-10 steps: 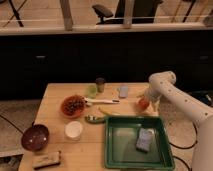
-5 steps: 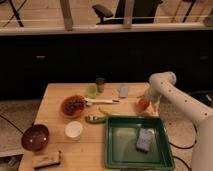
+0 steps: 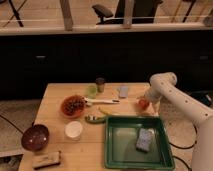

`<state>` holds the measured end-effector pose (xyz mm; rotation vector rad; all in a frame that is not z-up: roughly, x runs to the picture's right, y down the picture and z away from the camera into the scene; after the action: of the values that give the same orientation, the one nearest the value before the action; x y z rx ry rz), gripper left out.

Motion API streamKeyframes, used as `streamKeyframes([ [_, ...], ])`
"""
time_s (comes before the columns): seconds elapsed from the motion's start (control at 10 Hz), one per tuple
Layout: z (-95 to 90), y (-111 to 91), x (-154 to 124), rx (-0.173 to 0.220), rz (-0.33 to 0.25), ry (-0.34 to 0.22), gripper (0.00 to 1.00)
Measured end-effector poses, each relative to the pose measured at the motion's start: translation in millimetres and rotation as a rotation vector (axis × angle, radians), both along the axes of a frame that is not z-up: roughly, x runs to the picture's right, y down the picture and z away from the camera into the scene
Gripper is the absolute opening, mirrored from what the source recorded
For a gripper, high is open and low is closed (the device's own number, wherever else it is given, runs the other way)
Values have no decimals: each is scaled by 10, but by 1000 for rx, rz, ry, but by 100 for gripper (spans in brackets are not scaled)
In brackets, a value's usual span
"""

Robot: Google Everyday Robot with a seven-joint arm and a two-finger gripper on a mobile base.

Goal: Place apple in paper cup

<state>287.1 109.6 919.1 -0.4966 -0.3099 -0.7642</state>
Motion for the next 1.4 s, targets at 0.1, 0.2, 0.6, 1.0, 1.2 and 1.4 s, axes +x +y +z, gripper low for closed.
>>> streamKeyframes([
  [0.1, -1, 6, 3, -1, -1, -2, 80],
  [0.2, -1, 6, 1, -3, -4, -7, 80],
  [0.6, 2, 20, -72, -10, -21, -29, 80],
  [1.0, -10, 56, -41, -15, -26, -34, 80],
  [1.2, -16, 77, -42, -18, -34, -42, 80],
  [1.4, -24, 83, -51, -19, -38, -43, 80],
])
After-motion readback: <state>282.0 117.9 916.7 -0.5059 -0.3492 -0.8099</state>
